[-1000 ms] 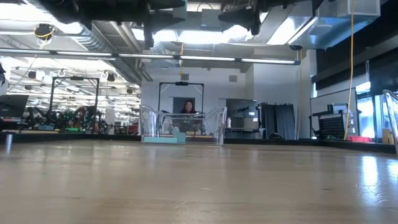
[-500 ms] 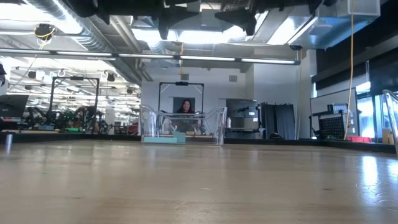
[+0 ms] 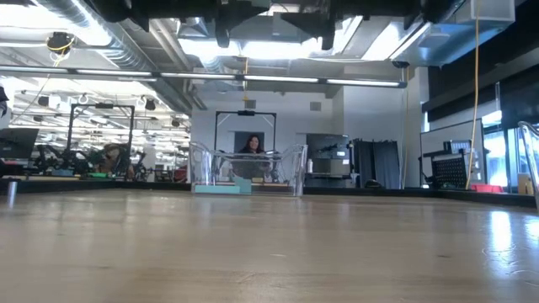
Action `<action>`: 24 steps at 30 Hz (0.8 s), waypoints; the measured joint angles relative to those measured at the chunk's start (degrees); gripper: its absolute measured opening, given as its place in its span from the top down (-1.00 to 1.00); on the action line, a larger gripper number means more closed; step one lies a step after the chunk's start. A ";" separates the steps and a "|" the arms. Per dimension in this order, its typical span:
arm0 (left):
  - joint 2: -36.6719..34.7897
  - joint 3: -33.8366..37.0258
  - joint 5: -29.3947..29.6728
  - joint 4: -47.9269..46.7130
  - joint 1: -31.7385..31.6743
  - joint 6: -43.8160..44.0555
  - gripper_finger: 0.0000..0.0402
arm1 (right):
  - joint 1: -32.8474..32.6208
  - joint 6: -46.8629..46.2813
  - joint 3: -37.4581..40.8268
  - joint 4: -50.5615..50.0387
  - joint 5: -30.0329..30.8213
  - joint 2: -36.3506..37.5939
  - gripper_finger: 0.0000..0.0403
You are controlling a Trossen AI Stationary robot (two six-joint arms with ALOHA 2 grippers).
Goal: Sort & place blocks by color
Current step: Put the blue block into the top center transparent bin
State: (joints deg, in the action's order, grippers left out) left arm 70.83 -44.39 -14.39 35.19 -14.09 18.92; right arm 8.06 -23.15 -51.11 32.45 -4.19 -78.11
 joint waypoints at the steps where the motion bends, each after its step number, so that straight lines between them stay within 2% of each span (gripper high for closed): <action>1: 0.02 -0.02 0.02 -0.45 -0.20 0.00 0.41 | 0.34 0.08 0.04 -0.36 0.00 0.31 -0.89; 5: -0.42 -1.18 1.33 -4.46 -3.32 -0.74 0.41 | 2.24 1.17 0.07 -2.03 0.04 4.01 -0.89; 7: -0.31 -5.04 2.04 -14.44 -6.64 -2.27 0.41 | 3.42 1.66 0.07 -3.78 0.05 6.26 -0.89; 9: 1.53 -11.92 2.77 -26.66 -10.66 -5.57 0.41 | 4.53 2.17 0.07 -6.04 0.07 8.42 -0.89; 13: 11.56 -27.91 2.75 -47.34 -17.94 -11.83 0.41 | 5.93 2.70 0.04 -9.15 0.17 11.86 -0.89; 17: 25.56 -42.65 2.85 -63.06 -21.01 -16.28 0.41 | 6.19 2.87 0.04 -12.08 0.17 13.06 -0.89; 19: 32.71 -47.42 3.02 -71.00 -21.21 -17.11 0.41 | 6.18 3.31 0.04 -12.36 0.16 13.08 -0.89; 24: 45.87 -52.21 5.12 -76.53 -20.91 -13.91 0.41 | 6.18 3.76 0.04 -15.01 1.13 13.08 -0.89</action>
State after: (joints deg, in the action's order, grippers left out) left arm 116.69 -96.59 -9.27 -41.35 -35.00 5.01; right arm 14.24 -19.39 -51.07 17.44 -3.05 -65.04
